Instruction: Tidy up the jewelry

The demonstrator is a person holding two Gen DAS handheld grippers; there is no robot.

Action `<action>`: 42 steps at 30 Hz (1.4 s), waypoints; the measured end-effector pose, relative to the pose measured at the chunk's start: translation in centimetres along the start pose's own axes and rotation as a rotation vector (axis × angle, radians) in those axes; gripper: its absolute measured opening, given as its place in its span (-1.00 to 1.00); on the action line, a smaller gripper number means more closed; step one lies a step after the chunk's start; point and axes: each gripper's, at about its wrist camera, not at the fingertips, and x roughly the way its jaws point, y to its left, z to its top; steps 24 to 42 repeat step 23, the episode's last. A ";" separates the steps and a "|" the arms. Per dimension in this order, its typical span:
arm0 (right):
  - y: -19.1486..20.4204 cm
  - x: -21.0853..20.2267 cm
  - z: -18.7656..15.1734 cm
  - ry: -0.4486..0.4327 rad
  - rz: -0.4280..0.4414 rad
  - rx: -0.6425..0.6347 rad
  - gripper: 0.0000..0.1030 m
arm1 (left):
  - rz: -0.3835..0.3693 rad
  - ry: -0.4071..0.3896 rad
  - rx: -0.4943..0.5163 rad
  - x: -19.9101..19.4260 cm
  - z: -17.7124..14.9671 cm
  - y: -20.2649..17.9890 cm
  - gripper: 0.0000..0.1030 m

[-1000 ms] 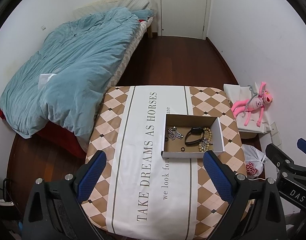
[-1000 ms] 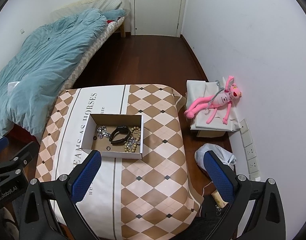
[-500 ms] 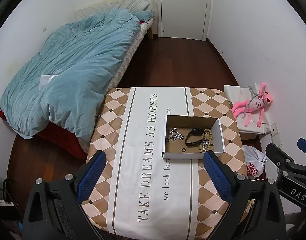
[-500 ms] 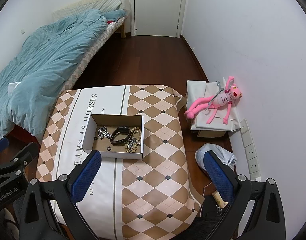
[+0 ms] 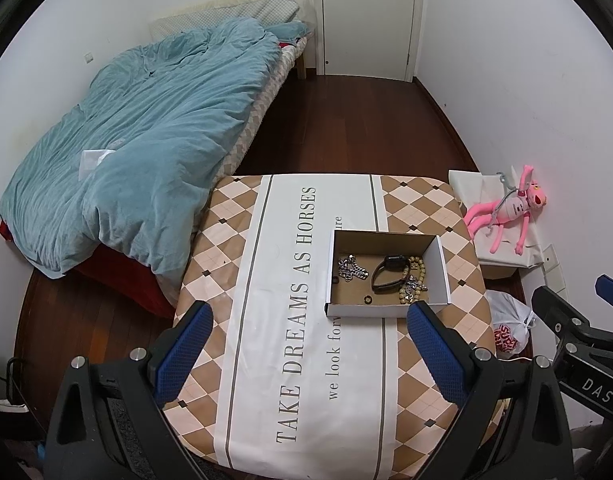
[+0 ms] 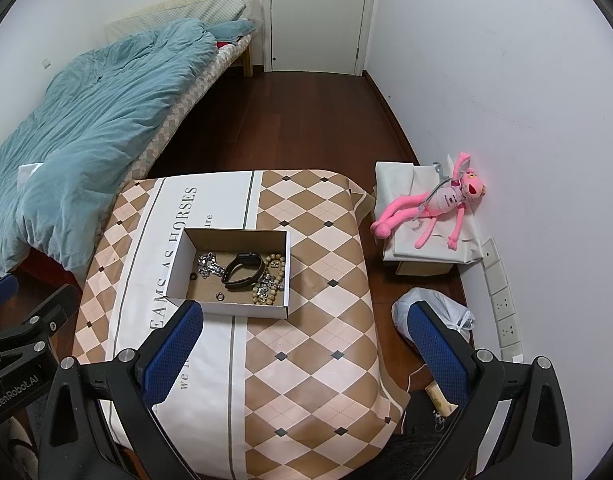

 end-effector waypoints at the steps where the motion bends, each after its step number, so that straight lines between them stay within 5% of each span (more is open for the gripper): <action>1: 0.0 0.0 0.0 0.000 0.001 0.000 1.00 | 0.000 -0.002 0.000 0.0 0.0 0.0 0.93; 42: 0.3 -0.4 0.0 -0.004 0.005 -0.003 1.00 | 0.015 -0.030 0.002 -0.9 0.1 0.0 0.93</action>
